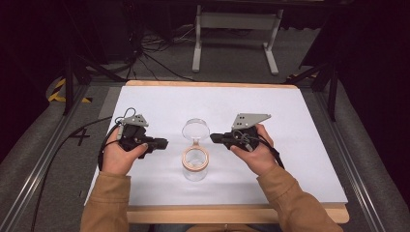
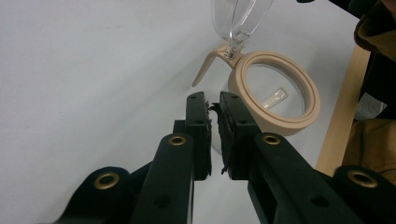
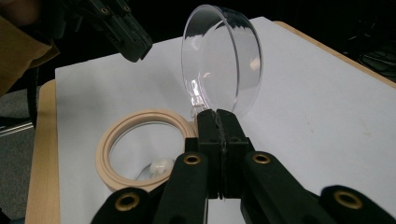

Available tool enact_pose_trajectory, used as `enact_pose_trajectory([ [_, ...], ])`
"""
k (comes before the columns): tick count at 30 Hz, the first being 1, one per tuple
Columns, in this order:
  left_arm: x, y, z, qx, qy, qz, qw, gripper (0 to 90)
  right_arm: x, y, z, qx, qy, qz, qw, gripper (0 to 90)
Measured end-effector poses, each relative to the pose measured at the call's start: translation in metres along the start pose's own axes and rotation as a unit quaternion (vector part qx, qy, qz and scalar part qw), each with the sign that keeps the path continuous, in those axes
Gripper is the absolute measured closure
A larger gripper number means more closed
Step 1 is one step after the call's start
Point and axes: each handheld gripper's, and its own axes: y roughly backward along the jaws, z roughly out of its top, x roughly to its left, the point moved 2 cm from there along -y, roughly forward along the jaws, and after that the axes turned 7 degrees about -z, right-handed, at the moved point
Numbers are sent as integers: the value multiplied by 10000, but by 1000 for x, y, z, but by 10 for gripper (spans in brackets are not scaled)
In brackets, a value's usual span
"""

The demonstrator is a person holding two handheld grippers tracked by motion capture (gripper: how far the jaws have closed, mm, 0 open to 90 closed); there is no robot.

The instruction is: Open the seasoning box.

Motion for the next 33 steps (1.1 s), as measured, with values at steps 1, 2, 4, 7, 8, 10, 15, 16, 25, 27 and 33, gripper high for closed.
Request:
enact_pose_trajectory([
  [1, 0, -1, 1, 16, -9, -19, 10000, 822, 0, 2, -1, -3, 8, -9, 10000, 900],
  [2, 0, -1, 1, 17, -29, -17, 10000, 819, 0, 5, -1, -3, 5, -12, 10000, 900],
  [4, -1, -2, 1, 14, 6, -15, 10000, 814, -1, 10, -3, -8, 3, -30, 10000, 900],
  [7, -2, -1, 1, 13, -5, 5, 10000, 807, -2, 16, -4, -4, 5, -44, 10000, 900],
  [8, -1, 1, 1, 5, -27, 23, 10000, 805, -2, 19, -5, -17, 13, -61, 10000, 900],
  [10, -1, 3, 0, -18, 1, 46, 10000, 800, -4, 27, -6, -23, -1, -88, 10000, 900],
  [15, -1, 6, -4, -52, 91, 116, 9999, 786, -16, 48, -15, -16, -133, -252, 9996, 900],
  [16, 0, 7, -4, -48, 95, 114, 9999, 786, -20, 52, -17, -17, -168, -308, 9994, 900],
  [25, 1, 15, -14, -67, 270, 294, 9992, 755, -57, 80, -45, 102, -637, -715, 9953, 898],
  [27, 2, 17, -17, -45, 328, 354, 9988, 746, -66, 86, -53, 142, -752, -822, 9937, 882],
  [33, 8, 19, -25, 114, 501, 593, 9969, 738, -86, 101, -79, 331, -1042, -1038, 9886, 854],
])
